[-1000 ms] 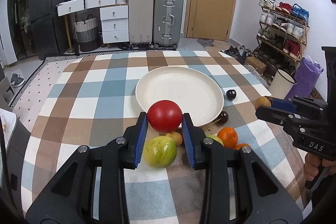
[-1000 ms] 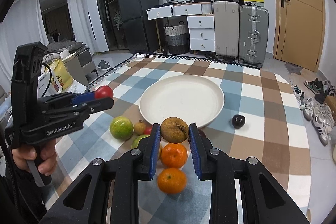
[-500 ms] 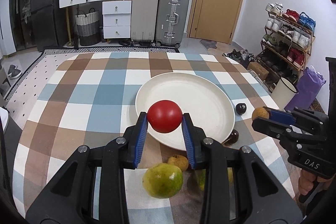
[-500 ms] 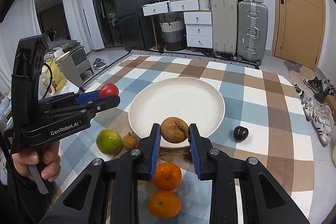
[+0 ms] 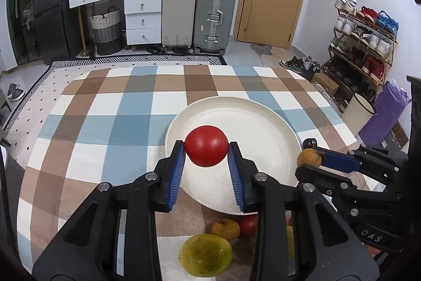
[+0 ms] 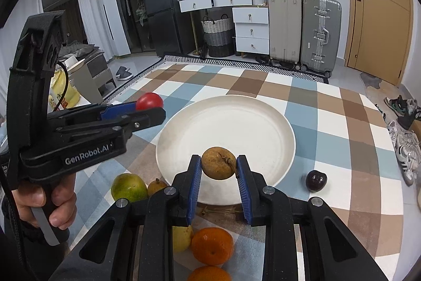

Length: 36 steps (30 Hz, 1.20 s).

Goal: Organize fruits
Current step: 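Lift and carry the tomato with the left tool while the right tool carries the kiwi over the plate, then lower and open the left tool on the plate while the right tool releases the kiwi there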

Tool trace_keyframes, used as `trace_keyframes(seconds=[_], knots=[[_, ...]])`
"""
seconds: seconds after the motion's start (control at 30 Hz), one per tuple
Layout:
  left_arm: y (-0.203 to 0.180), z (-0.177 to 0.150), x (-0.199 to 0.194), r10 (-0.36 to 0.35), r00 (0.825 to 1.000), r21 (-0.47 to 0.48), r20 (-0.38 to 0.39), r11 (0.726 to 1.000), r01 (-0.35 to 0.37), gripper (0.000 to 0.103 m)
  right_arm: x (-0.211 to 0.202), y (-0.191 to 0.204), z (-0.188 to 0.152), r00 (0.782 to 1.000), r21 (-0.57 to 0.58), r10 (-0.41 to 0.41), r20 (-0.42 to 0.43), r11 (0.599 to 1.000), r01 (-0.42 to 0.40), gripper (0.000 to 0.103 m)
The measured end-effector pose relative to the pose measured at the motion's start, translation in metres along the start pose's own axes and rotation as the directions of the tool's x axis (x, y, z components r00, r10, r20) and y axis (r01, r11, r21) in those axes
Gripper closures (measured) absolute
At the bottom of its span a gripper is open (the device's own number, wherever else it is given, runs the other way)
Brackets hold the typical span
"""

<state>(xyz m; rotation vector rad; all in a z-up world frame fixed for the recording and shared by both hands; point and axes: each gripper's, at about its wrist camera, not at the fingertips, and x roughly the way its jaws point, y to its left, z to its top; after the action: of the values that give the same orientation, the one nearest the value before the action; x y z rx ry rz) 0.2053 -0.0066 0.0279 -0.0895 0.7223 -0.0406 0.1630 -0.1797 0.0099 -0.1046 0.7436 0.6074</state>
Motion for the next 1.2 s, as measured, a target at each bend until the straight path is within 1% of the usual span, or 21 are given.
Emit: trace_keyframes(seconds=[0.1,0.17,0.33,0.5,0.57,0.7,0.8,0.9,1.0,1.07,1.1,1.13,1.17,1.2], knots=[[-0.003,-0.002,0.006,0.011,1.0,0.02,-0.015,1.0,-0.01,0.073,0.006,-0.003,0.001,1.0,-0.002,-0.003,-0.002,1.0,0.003,0.076],[-0.001,-0.003,0.011,0.008,1.0,0.012,-0.026,1.0,-0.008,0.073,0.011,-0.005,0.001,1.0,0.003,-0.005,-0.009,1.0,0.005,0.075],[0.006,-0.005,0.018,-0.02,0.999,-0.027,-0.048,0.999,0.018,0.073,0.027,-0.008,-0.001,0.999,0.002,-0.012,-0.035,1.0,0.012,0.075],[0.006,-0.007,0.025,-0.03,0.998,-0.026,-0.062,0.999,0.029,0.073,0.037,-0.012,0.0,0.999,-0.001,-0.019,-0.045,1.0,0.019,0.075],[0.005,-0.009,0.026,-0.036,0.997,-0.023,-0.066,0.999,0.034,0.073,0.042,-0.015,0.0,0.998,-0.002,-0.035,-0.047,0.999,0.035,0.075],[0.002,-0.012,0.031,-0.049,0.996,-0.012,-0.078,0.999,0.048,0.073,0.052,-0.023,-0.001,0.997,0.025,-0.043,-0.066,0.999,0.045,0.075],[0.0,-0.013,0.034,-0.073,0.993,-0.014,-0.088,0.997,0.072,0.073,0.053,-0.025,-0.004,0.998,0.036,-0.037,-0.06,0.999,0.039,0.075],[-0.003,-0.015,0.037,-0.071,0.993,-0.002,-0.093,0.997,0.071,0.073,0.054,-0.027,-0.005,0.998,0.053,-0.034,-0.055,0.998,0.037,0.075],[-0.005,-0.015,0.034,-0.066,0.995,0.002,-0.077,0.998,0.066,0.073,0.052,-0.026,-0.005,0.999,0.051,-0.026,-0.047,0.998,0.029,0.075],[-0.004,-0.014,0.031,-0.074,0.995,-0.003,-0.069,0.997,0.074,0.072,0.049,-0.025,-0.004,0.998,0.043,-0.037,-0.042,0.998,0.038,0.072],[-0.003,-0.014,0.03,-0.08,0.995,-0.007,-0.066,0.997,0.08,0.067,0.047,-0.025,-0.004,0.998,0.042,-0.041,-0.04,0.998,0.043,0.071],[-0.002,-0.014,0.029,-0.085,0.994,-0.013,-0.065,0.996,0.085,0.063,0.045,-0.026,-0.004,0.998,0.046,-0.041,-0.036,0.998,0.043,0.066],[0.0,-0.014,0.028,-0.086,0.994,-0.019,-0.064,0.996,0.085,0.053,0.043,-0.027,-0.004,0.999,0.049,-0.041,-0.034,0.998,0.042,0.06],[0.001,-0.014,0.026,-0.083,0.995,-0.027,-0.059,0.996,0.082,0.044,0.04,-0.028,-0.005,0.999,0.052,-0.042,-0.028,0.998,0.043,0.059]])
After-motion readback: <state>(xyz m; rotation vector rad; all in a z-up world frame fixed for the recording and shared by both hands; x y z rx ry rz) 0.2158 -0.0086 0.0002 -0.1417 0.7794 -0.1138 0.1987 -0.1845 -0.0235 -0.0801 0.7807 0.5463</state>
